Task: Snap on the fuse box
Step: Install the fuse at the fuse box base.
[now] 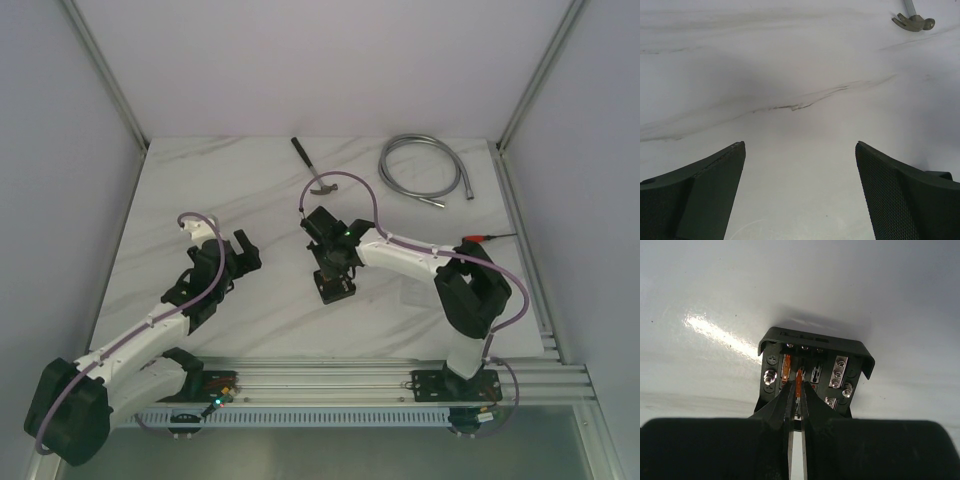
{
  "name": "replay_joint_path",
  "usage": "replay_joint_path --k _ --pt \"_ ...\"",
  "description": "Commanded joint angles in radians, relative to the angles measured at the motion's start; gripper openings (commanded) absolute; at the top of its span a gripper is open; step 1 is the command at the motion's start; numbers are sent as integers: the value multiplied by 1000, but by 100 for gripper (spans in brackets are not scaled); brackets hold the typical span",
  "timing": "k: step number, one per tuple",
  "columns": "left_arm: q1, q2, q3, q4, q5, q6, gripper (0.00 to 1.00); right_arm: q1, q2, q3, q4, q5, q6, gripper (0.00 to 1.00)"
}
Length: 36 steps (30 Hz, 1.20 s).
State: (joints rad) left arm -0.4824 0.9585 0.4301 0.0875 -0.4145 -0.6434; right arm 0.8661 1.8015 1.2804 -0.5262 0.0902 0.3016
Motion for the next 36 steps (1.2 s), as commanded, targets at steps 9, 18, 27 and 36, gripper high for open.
replay_joint_path --k 9,18,27,36 --pt "12 -3 -11 -6 16 -8 100 10 37 45 -21 14 -12 0" --pt "14 0 -11 -6 21 -9 100 11 19 45 -31 23 -13 0" --pt "14 0 -10 -6 23 -9 100 12 21 49 -49 37 -10 0" --pt "17 6 -10 -7 27 -10 100 14 34 50 -48 49 -12 0"
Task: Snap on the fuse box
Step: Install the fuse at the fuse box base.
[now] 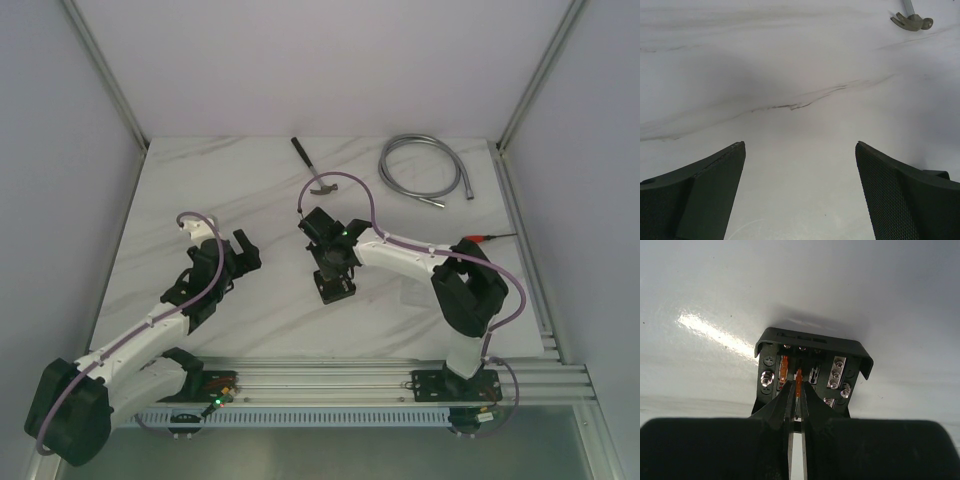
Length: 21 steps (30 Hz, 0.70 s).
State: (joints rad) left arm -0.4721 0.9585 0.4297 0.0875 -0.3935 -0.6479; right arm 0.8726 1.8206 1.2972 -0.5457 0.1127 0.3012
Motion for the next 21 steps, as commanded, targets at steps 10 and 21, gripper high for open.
replay_joint_path --k 10,21 --pt "9 11 -7 -8 10 -7 100 12 49 33 -12 23 -14 0" --pt "12 16 -6 -6 15 -8 100 16 35 15 -28 57 -10 0"
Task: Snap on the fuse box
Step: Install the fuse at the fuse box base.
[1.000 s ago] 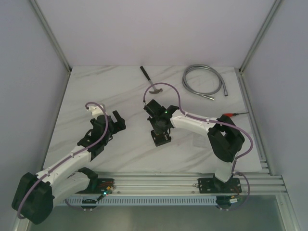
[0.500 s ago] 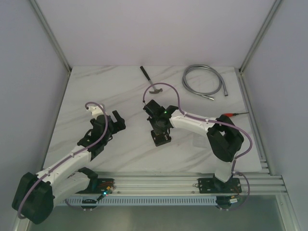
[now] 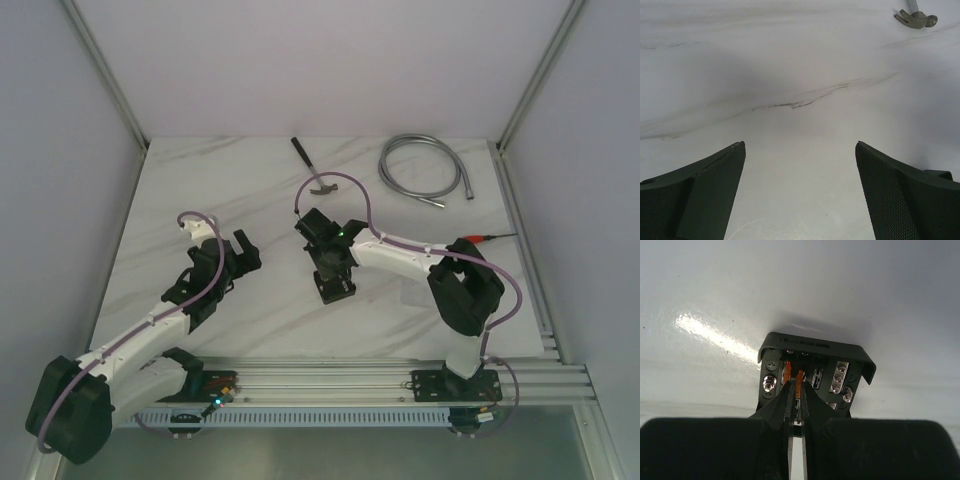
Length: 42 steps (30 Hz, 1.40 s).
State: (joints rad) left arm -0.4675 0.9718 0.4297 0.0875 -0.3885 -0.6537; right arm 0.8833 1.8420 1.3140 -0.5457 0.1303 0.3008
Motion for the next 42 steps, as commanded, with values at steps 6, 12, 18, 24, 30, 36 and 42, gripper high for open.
replay_joint_path --k 6,12,18,24,30,36,42 --pt "7 1 -7 -6 11 -3 100 4 -22 -16 -34 79 -5 0" --pt "9 -3 -7 -6 15 -4 100 4 -32 -33 -11 45 7 0" --pt "9 -4 -9 -6 15 -6 100 5 -44 -66 68 10 36 0" --pt "11 -7 -11 -6 15 -7 100 6 -73 -94 108 26 36 0" --pt "10 -6 -11 -7 15 -9 100 7 -67 -98 96 31 26 0" --pt "12 -3 -10 -6 17 -9 100 8 -40 -108 68 27 24 0" --pt "12 -2 -11 -6 17 -8 100 8 -17 -119 41 31 24 0"
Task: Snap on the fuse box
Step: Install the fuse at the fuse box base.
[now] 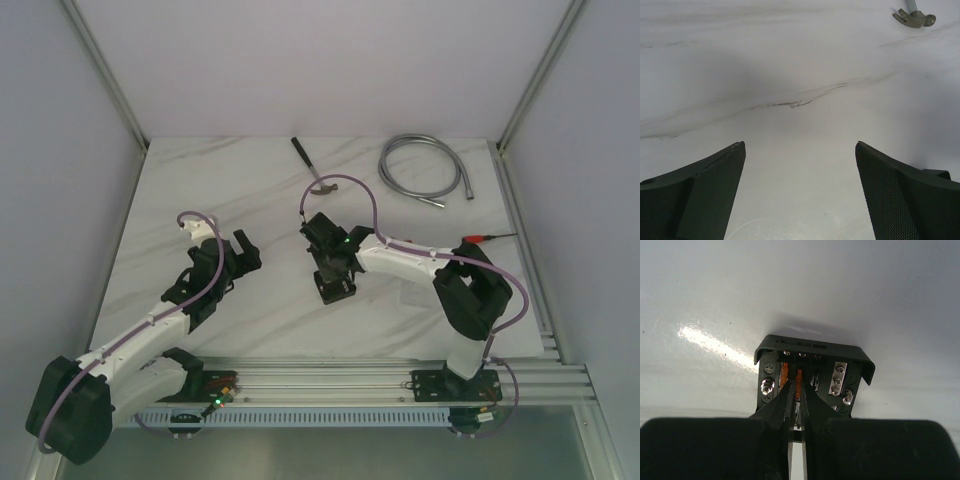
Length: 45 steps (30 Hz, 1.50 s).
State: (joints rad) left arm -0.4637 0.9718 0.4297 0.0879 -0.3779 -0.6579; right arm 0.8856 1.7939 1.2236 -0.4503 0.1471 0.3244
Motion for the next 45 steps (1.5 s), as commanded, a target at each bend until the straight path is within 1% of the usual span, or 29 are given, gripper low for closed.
replay_joint_path --k 1,14,22,26,32,36,41,45 --pt "8 -3 -11 -7 9 -4 100 6 40 -26 -59 16 1 0" --pt "10 1 -11 -7 9 -4 100 6 152 1 -140 75 -6 0" --pt "12 2 -10 -8 9 -6 100 4 112 -115 -155 39 15 0" --pt "11 4 -9 -7 11 -7 100 3 130 -155 -153 38 24 0" --pt "13 1 -12 -7 11 -6 100 0 196 -95 -151 60 20 0" --pt "12 -2 -13 -7 10 -6 100 -27 227 -62 -158 79 15 0" --pt "14 -4 -14 -7 10 -6 100 -29 212 -101 -165 83 14 0" --pt "14 2 -13 -6 13 -7 100 -14 155 -100 -154 73 18 0"
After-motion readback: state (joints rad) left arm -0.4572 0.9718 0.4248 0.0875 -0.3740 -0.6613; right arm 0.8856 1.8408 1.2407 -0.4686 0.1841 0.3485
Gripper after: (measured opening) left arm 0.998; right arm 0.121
